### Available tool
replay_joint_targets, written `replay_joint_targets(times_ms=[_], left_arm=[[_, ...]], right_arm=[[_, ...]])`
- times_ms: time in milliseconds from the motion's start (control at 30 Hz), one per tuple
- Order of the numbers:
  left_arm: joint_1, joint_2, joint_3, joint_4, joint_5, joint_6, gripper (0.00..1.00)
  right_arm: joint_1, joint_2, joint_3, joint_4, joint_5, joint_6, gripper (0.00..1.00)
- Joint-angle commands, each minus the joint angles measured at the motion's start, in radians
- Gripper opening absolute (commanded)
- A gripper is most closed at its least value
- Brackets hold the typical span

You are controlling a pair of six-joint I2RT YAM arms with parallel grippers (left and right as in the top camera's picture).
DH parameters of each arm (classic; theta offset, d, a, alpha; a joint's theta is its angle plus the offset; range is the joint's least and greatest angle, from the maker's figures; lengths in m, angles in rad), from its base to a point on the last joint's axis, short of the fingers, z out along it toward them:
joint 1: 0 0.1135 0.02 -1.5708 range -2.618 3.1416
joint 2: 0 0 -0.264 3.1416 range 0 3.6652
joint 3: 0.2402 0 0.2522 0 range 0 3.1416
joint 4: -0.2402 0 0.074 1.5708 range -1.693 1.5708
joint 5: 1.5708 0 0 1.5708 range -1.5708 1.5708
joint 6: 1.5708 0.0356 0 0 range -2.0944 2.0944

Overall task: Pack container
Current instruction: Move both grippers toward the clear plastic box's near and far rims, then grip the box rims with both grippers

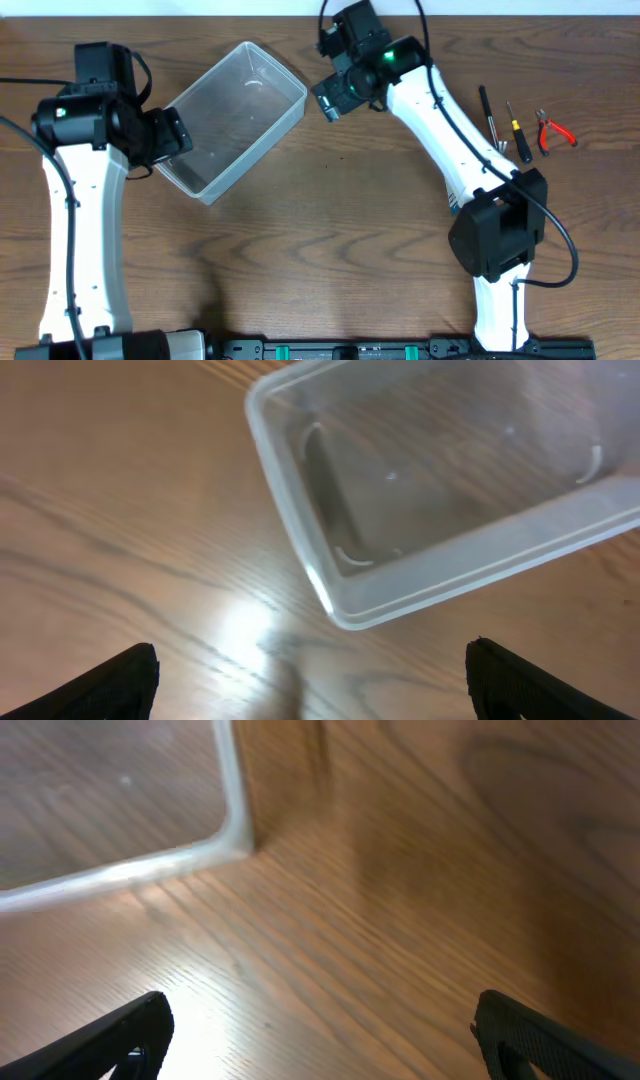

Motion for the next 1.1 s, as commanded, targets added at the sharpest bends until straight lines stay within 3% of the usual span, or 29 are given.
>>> replay_joint_targets(times_ms=[0, 300, 500, 800, 1067], left_arm=[[-0.002, 0.034, 0.010, 0.002, 0.056, -0.021, 0.91], [-0.002, 0.056, -0.015, 0.081, 0.077, 0.018, 0.91], [-0.002, 0.060, -0.017, 0.138, 0.119, 0.018, 0.87], [-0.001, 0.077, -0.039, 0.130, 0.058, -0.205, 0.74], [0.012, 0.083, -0.093, 0.119, 0.055, -0.211, 0.69]], right_arm=[[0.028, -0.005, 0.017, 0.038, -0.010, 0.066, 0.99], [0.077, -0.004, 0.017, 0.178, -0.106, 0.016, 0.97], [0.103, 0.008, 0.017, 0.268, -0.072, 0.010, 0.75], [0.099, 0.134, 0.017, 0.261, -0.062, 0.011, 0.70], [0.095, 0.206, 0.017, 0.256, -0.027, 0.002, 0.67]])
